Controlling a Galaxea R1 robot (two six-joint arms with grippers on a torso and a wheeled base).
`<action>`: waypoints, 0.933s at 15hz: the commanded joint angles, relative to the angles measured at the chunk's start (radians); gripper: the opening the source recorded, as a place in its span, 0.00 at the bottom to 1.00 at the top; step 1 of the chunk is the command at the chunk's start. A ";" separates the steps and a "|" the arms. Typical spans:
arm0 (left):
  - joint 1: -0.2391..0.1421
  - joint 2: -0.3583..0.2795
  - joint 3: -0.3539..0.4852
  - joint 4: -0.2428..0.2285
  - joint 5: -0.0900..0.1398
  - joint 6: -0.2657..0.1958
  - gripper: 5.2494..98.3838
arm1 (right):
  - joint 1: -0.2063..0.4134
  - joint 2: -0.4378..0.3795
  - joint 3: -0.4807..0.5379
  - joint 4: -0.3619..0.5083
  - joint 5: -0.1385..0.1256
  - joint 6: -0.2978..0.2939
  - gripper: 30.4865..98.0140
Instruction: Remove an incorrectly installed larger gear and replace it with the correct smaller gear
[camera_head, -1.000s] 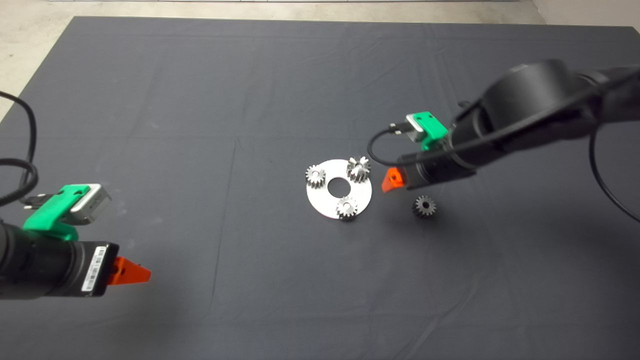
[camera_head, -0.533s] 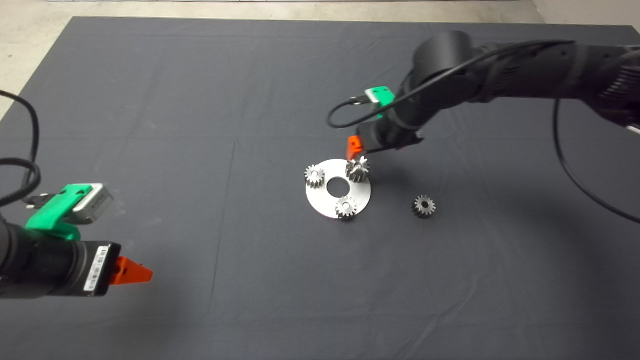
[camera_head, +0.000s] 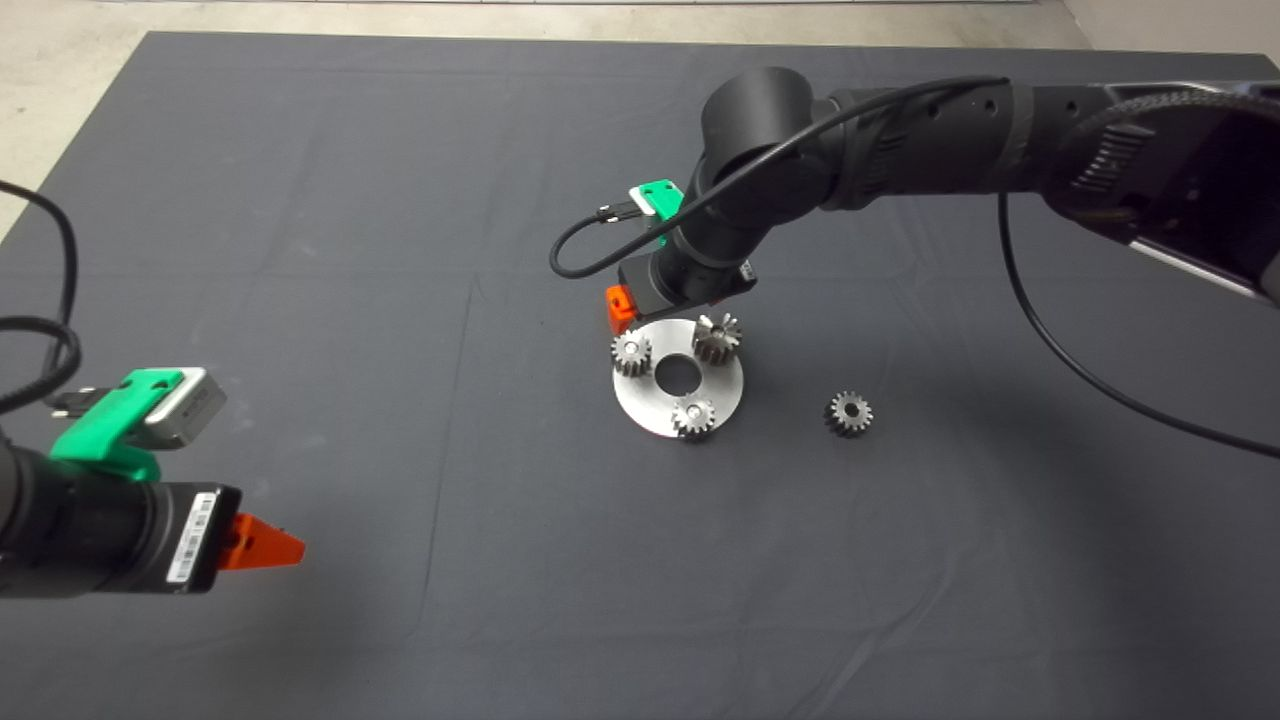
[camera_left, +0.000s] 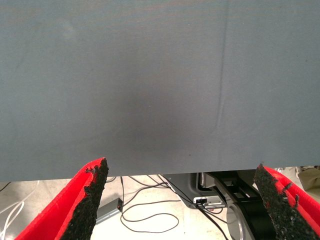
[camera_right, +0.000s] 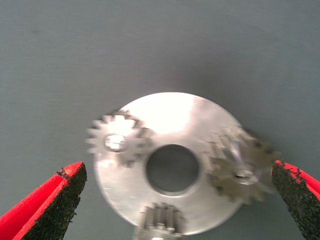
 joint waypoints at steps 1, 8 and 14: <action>-0.013 -0.002 0.005 -0.011 0.001 -0.003 0.74 | 0.021 -0.075 0.009 -0.020 -0.025 -0.002 1.00; -0.013 -0.002 0.004 -0.011 0.001 -0.003 0.74 | 0.029 -0.080 0.052 0.104 -0.098 0.010 1.00; -0.013 -0.002 0.004 -0.011 0.001 -0.002 0.74 | 0.026 -0.080 0.103 0.141 -0.102 0.015 1.00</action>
